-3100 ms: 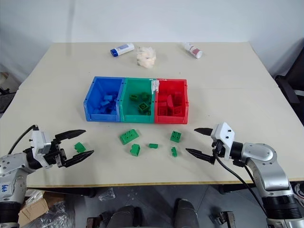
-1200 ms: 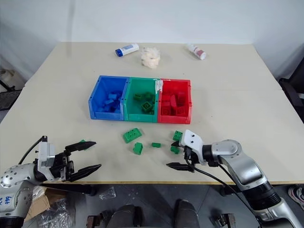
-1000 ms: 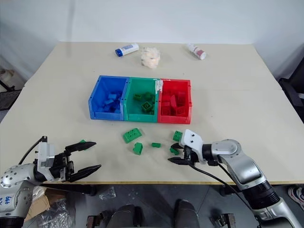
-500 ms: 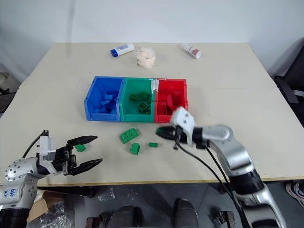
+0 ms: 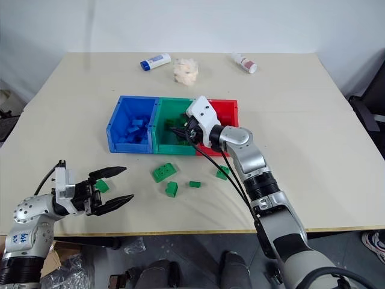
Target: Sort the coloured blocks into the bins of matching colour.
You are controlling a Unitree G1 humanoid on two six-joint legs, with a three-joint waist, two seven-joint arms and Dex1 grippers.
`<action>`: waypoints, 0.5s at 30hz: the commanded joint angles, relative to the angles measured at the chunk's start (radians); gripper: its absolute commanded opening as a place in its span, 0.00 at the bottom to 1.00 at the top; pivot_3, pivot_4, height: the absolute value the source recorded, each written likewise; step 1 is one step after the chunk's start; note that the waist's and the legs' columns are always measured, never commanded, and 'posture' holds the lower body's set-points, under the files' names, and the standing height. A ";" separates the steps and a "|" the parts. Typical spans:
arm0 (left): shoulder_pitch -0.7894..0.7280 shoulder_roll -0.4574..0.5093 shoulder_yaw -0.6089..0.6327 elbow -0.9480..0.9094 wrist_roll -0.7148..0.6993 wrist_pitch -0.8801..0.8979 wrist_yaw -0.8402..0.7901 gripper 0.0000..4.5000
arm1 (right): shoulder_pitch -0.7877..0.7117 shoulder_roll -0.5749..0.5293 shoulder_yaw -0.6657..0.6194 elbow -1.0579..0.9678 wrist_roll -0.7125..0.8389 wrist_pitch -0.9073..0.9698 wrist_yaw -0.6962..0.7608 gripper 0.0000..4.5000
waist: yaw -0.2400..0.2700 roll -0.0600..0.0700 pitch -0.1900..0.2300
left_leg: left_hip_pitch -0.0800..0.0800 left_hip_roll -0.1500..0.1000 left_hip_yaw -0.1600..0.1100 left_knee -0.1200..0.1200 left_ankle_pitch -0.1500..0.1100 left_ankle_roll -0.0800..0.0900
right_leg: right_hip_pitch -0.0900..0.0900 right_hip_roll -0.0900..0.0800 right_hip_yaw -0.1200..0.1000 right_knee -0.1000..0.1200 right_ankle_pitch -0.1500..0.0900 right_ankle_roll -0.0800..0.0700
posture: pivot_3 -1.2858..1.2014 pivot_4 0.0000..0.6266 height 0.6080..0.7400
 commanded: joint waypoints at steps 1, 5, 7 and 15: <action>-0.013 0.004 0.004 0.003 0.001 -0.016 -0.006 1.00 | 0.072 -0.053 -0.017 -0.150 0.033 0.003 0.075 0.92 | 0.002 0.000 0.000 | 0.000 0.000 0.000 0.000 0.000 0.000 | 0.000 0.000 0.000 0.000 0.000 0.000 | 0.52 0.24 1.00; -0.027 0.005 -0.003 0.015 0.001 -0.015 -0.015 1.00 | 0.200 -0.153 -0.019 -0.344 0.096 0.073 0.196 1.00 | 0.004 0.000 0.000 | 0.000 0.000 0.000 0.000 0.000 0.000 | 0.000 0.000 0.000 -0.001 0.000 0.000 | 0.52 0.24 1.00; -0.041 0.006 -0.009 0.032 0.003 -0.015 -0.024 1.00 | 0.317 -0.257 -0.054 -0.485 0.164 0.127 0.279 1.00 | 0.007 0.000 0.000 | 0.000 0.000 0.000 0.000 0.000 0.000 | 0.000 0.000 0.000 -0.001 0.000 0.000 | 0.52 0.24 1.00; -0.087 0.010 -0.025 0.100 0.013 -0.026 -0.065 1.00 | 0.634 -0.530 -0.249 -0.719 0.271 0.276 0.312 1.00 | 0.005 0.000 0.001 | 0.001 0.000 0.000 0.000 -0.001 0.000 | 0.001 0.000 0.000 -0.004 0.001 0.001 | 0.52 0.24 1.00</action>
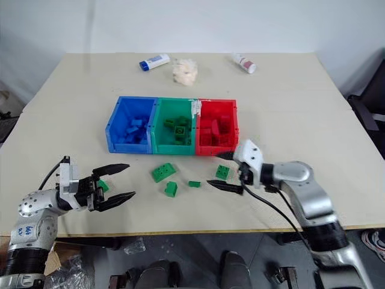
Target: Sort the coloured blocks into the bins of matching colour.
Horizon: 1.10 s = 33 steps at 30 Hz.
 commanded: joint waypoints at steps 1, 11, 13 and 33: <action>-0.019 0.009 0.005 0.017 0.001 -0.017 -0.023 1.00 | 0.086 -0.063 -0.115 -0.096 0.050 0.037 -0.012 1.00 | 0.002 0.000 0.000 | 0.000 0.000 0.000 0.000 0.000 0.000 | 0.000 0.000 0.000 0.000 0.000 0.000 | 0.52 0.24 1.00; -0.058 0.005 -0.010 0.054 0.009 -0.023 -0.044 1.00 | 0.241 -0.119 -0.192 -0.111 0.051 0.051 -0.031 1.00 | 0.002 0.000 0.000 | 0.001 0.000 0.000 0.000 0.000 0.000 | 0.002 0.000 0.000 -0.002 0.000 0.000 | 0.52 0.24 1.00; -0.061 0.003 -0.012 0.053 0.010 -0.023 -0.042 1.00 | 0.211 -0.094 -0.151 -0.069 0.029 0.033 -0.040 1.00 | 0.001 0.000 0.000 | 0.002 0.000 0.000 0.000 0.000 0.000 | 0.002 0.000 0.000 -0.002 0.000 0.000 | 0.52 0.24 1.00; -0.003 -0.007 0.006 -0.046 -0.003 -0.014 0.005 1.00 | -0.021 0.232 0.043 0.271 -0.102 -0.176 -0.143 0.80 | 0.001 0.000 0.001 | 0.001 0.000 0.000 0.000 0.000 0.000 | 0.002 0.000 0.000 -0.001 0.001 0.001 | 0.52 0.24 1.00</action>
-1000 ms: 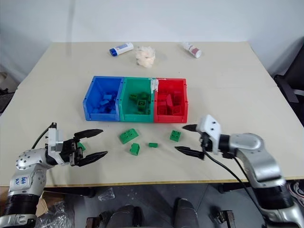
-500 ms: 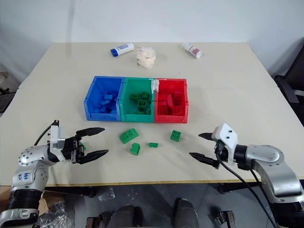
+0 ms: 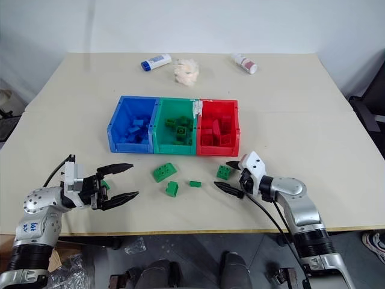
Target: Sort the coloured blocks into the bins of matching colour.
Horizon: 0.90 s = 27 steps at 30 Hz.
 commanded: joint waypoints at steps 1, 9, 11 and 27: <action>0.016 0.004 0.020 -0.038 -0.017 -0.004 0.006 1.00 | 0.020 0.015 -0.002 -0.063 0.003 0.008 -0.034 0.73 | 0.000 0.000 0.000 | 0.000 0.000 0.000 0.000 0.000 0.000 | 0.000 0.000 0.000 0.000 0.000 0.000 | 0.52 0.24 1.00; 0.029 0.005 0.021 -0.046 -0.022 -0.005 0.005 1.00 | 0.091 0.020 -0.034 -0.259 0.046 0.060 -0.106 0.33 | 0.001 0.000 0.000 | 0.000 0.000 0.000 0.000 0.000 0.000 | 0.000 0.000 0.000 0.000 0.000 0.000 | 0.52 0.24 1.00; 0.025 0.006 0.021 -0.038 -0.022 -0.006 0.003 1.00 | 0.085 0.021 -0.040 -0.325 0.063 0.099 -0.135 0.33 | 0.001 0.000 0.000 | 0.000 0.000 0.000 0.000 0.000 0.000 | 0.000 0.000 0.000 0.000 0.000 0.000 | 0.52 0.24 1.00; -0.023 -0.015 0.005 -0.003 -0.008 -0.013 0.007 1.00 | -0.465 0.325 0.077 0.137 -0.073 0.041 -0.349 0.49 | -0.007 0.000 0.000 | -0.001 0.000 0.001 0.000 0.001 -0.001 | -0.003 0.000 0.001 0.005 0.000 -0.001 | 0.52 0.24 1.00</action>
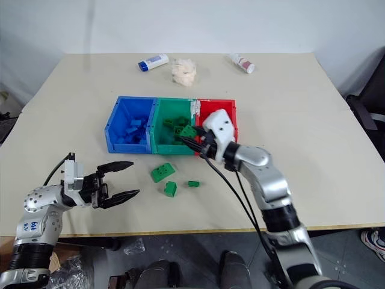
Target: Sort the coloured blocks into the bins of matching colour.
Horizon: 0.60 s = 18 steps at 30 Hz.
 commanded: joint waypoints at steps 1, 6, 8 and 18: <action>-0.001 -0.004 0.008 -0.014 -0.008 -0.012 0.004 1.00 | -0.123 0.069 -0.021 0.204 -0.056 -0.135 -0.079 0.54 | -0.003 0.000 0.000 | 0.000 0.000 0.000 0.000 0.000 0.000 | 0.000 0.000 0.000 0.000 0.000 0.000 | 0.52 0.24 1.00; 0.012 -0.007 0.012 -0.030 -0.010 -0.013 0.011 1.00 | -0.171 0.100 -0.026 0.301 -0.076 -0.214 -0.074 0.91 | 0.000 0.000 0.000 | -0.001 0.000 0.000 -0.001 0.000 0.000 | 0.000 0.000 0.000 -0.001 0.000 0.000 | 0.52 0.24 1.00; 0.014 -0.007 0.012 -0.030 -0.011 -0.012 0.012 1.00 | -0.137 0.080 -0.019 0.249 -0.066 -0.207 -0.037 0.99 | -0.001 0.000 0.000 | -0.002 0.000 0.001 -0.001 -0.001 0.000 | -0.001 0.000 0.000 -0.002 0.000 0.000 | 0.52 0.24 1.00; -0.033 -0.017 -0.007 0.026 0.000 -0.020 -0.010 1.00 | 0.172 -0.169 -0.023 -0.183 0.055 -0.105 0.250 0.99 | 0.005 0.000 0.000 | -0.002 0.000 0.000 -0.001 -0.001 0.000 | 0.000 0.000 0.000 -0.003 0.000 0.001 | 0.52 0.24 1.00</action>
